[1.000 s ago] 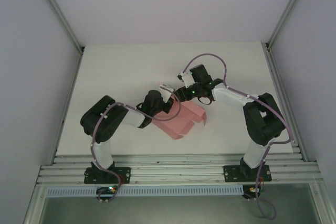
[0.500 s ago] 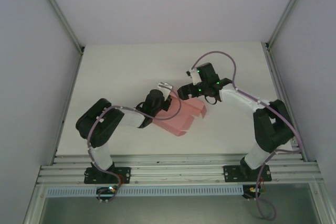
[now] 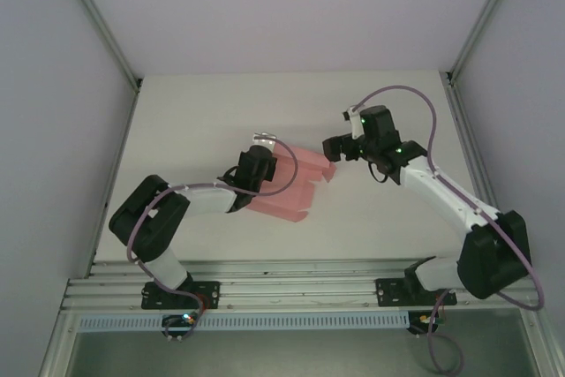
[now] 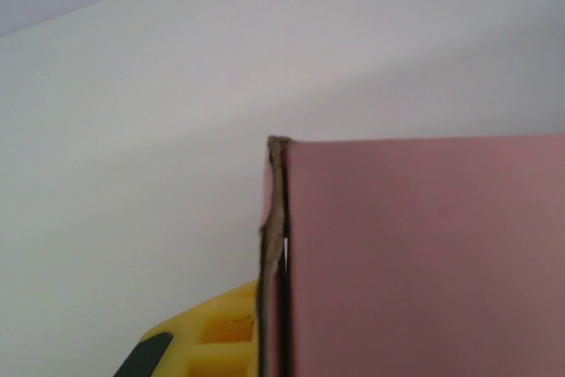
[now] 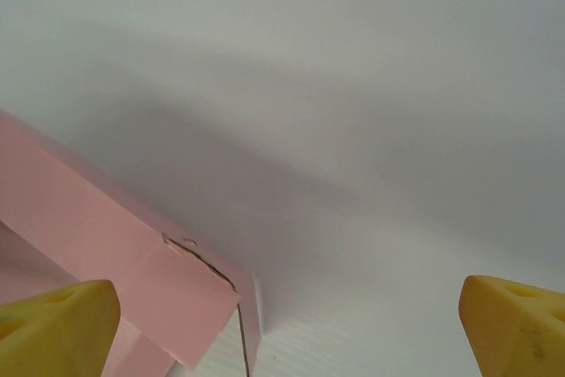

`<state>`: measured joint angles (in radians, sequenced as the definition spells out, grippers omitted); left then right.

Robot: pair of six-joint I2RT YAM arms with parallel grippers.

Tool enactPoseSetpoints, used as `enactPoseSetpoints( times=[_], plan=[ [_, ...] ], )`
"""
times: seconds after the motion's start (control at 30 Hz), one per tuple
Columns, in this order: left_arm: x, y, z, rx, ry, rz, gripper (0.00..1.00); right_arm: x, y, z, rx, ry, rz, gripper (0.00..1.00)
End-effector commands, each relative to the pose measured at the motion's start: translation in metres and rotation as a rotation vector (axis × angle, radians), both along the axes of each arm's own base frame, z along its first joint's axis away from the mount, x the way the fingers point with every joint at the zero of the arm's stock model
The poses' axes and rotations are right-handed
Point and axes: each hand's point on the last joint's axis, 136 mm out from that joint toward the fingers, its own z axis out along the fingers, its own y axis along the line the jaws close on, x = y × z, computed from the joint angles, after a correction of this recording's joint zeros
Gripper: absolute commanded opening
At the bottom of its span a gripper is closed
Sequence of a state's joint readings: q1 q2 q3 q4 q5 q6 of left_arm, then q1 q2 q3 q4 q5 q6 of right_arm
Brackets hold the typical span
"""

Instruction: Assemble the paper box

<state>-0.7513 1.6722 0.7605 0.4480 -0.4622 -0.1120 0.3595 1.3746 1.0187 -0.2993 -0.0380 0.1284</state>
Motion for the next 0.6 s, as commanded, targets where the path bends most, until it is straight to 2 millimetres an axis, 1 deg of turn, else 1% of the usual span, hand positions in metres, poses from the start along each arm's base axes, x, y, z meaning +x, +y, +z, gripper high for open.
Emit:
enactPoseSetpoints(
  times=[0.0, 0.07, 0.1, 0.23, 0.27, 0.33, 0.47, 0.57],
  plan=[
    [0.006, 0.002, 0.025, -0.064, -0.024, 0.047, 0.0, -0.005, 0.008, -0.026, 0.017, 0.103, 0.035, 1.0],
    [0.005, 0.002, 0.027, -0.083, -0.022, 0.05, 0.0, -0.006, 0.016, -0.035, 0.039, 0.13, 0.064, 1.0],
    [0.004, 0.0, 0.028, -0.092, -0.023, 0.042, 0.0, -0.005, 0.017, -0.04, 0.039, 0.147, 0.06, 1.0],
    [0.003, 0.0, 0.03, -0.118, -0.023, 0.032, 0.0, 0.0, 0.006, -0.061, -0.019, 0.179, 0.005, 1.0],
    [0.002, -0.001, 0.031, -0.124, -0.021, 0.03, 0.0, 0.0, 0.005, -0.066, -0.027, 0.188, 0.002, 1.0],
    [0.0, -0.002, 0.03, -0.129, -0.015, 0.022, 0.0, 0.001, 0.009, -0.072, -0.021, 0.201, 0.02, 1.0],
    [0.001, -0.002, 0.03, -0.144, -0.01, 0.026, 0.0, 0.004, 0.033, -0.072, 0.084, 0.198, 0.095, 1.0],
    [0.002, -0.006, 0.027, -0.166, 0.01, 0.023, 0.0, 0.009, 0.058, -0.061, 0.218, 0.151, 0.151, 1.0]
  ],
)
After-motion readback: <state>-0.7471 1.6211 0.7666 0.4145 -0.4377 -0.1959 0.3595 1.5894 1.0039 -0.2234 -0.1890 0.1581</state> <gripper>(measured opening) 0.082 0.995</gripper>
